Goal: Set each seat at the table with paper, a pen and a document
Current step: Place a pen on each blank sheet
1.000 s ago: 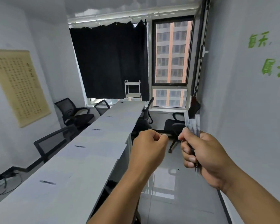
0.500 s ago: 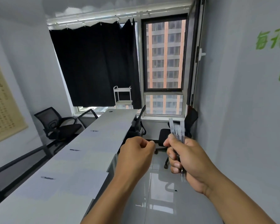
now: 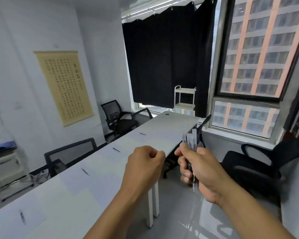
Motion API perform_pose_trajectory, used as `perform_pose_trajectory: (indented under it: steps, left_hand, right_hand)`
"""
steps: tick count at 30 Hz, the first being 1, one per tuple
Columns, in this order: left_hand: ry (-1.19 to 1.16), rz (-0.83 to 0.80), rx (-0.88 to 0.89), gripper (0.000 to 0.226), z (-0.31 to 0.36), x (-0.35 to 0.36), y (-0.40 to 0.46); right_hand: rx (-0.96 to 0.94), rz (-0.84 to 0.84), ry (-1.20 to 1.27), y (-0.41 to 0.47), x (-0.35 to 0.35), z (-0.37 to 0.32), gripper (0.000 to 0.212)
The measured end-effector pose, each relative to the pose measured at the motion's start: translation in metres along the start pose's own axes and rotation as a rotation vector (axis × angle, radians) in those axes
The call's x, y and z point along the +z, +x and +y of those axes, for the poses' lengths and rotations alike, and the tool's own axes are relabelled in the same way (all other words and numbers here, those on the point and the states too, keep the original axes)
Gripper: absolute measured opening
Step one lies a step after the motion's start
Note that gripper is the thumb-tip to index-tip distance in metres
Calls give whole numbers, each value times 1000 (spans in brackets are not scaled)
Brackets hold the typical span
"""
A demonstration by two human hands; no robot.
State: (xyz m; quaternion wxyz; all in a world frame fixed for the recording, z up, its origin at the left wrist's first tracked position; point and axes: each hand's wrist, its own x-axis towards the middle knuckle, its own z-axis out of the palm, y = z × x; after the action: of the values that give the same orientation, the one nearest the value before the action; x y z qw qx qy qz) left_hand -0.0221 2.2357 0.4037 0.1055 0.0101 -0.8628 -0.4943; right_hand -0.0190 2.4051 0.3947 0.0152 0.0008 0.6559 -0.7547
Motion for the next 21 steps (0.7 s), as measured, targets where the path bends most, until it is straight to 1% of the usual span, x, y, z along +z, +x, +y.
perform_pose_trajectory:
  steps: [4, 8, 13, 15, 18, 21]
  left_hand:
    - [34, 125, -74, 37, -11, -4, 39]
    - [45, 201, -132, 37, -33, -9, 89]
    - [-16, 275, -176, 38, -67, -13, 167]
    - [-25, 277, -186, 39, -77, -13, 198]
    - [-25, 271, -202, 39, -89, -16, 237]
    - [-34, 310, -238, 39, -105, -23, 276]
  right_hand:
    - [35, -145, -34, 63, 14, 2, 37]
    - [53, -252, -51, 130, 37, 6, 37]
    - [64, -313, -130, 213, 66, 20, 39]
    - [74, -321, -170, 243, 74, 23, 38]
    - [85, -341, -171, 287, 89, 25, 36]
    - [120, -373, -181, 327, 107, 32, 33]
